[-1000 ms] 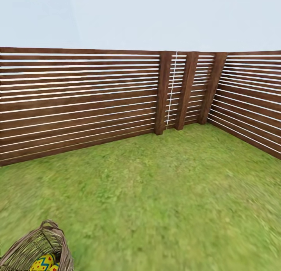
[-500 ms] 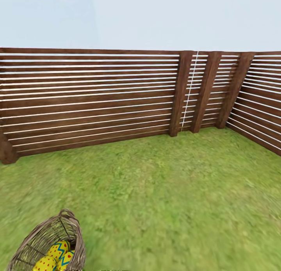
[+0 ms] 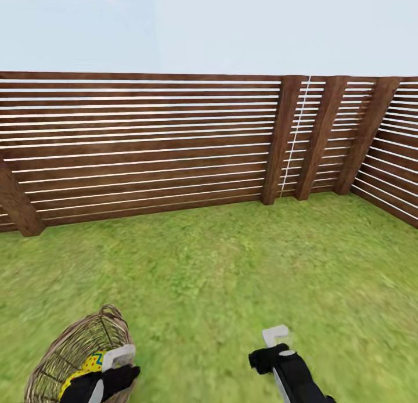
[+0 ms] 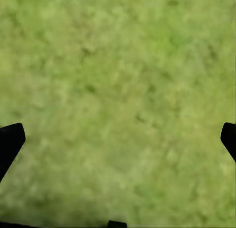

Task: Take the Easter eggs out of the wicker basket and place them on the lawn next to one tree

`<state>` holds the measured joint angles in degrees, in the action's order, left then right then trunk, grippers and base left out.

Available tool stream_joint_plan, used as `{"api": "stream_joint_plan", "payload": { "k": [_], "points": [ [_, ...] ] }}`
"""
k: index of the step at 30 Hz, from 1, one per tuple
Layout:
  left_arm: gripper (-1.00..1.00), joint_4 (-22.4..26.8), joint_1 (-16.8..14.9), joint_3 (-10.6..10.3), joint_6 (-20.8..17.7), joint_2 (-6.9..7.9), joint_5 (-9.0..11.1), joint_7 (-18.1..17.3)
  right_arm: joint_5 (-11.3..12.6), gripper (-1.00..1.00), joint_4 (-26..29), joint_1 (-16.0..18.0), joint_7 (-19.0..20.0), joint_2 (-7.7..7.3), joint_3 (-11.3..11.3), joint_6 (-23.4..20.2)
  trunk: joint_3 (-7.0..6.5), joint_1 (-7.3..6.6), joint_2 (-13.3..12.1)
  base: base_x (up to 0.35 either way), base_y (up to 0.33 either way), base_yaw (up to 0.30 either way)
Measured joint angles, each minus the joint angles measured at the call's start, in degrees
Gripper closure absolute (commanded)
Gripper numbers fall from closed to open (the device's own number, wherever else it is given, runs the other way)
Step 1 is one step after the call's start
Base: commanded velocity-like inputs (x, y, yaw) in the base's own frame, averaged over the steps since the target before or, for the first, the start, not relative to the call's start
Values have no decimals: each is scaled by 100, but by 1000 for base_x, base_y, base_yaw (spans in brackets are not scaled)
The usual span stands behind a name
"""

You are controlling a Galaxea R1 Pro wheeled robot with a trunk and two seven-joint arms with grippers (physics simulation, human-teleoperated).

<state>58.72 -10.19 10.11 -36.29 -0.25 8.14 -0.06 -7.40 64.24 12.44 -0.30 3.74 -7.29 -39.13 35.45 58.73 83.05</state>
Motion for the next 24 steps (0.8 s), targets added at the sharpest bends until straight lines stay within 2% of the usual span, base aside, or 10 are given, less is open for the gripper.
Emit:
{"api": "stream_joint_plan", "payload": {
  "k": [1,2,4,7,13,24],
  "points": [
    [-100,176,-3,34,-4,41,239,1,-18,-100,260,119,-1,132,-16,-213,5,0,0,0,0,129],
    [-100,322,-5,46,-2,59,344,5,-12,-100,410,265,2,194,-30,-396,11,0,0,0,0,145],
    [-100,465,-6,62,-8,74,407,15,-3,-100,482,462,9,234,-40,-613,26,0,0,0,-4,159],
    [-100,499,-6,67,-3,91,440,14,7,-100,388,598,7,292,-132,-724,49,0,0,0,-110,175],
    [-100,473,-6,63,6,76,450,13,3,-100,195,647,-1,311,-382,-745,89,0,0,0,-266,216],
    [-100,466,-6,54,7,45,450,17,-36,-100,-87,652,-10,321,-443,-710,154,0,0,0,-311,232]
  ]
}}
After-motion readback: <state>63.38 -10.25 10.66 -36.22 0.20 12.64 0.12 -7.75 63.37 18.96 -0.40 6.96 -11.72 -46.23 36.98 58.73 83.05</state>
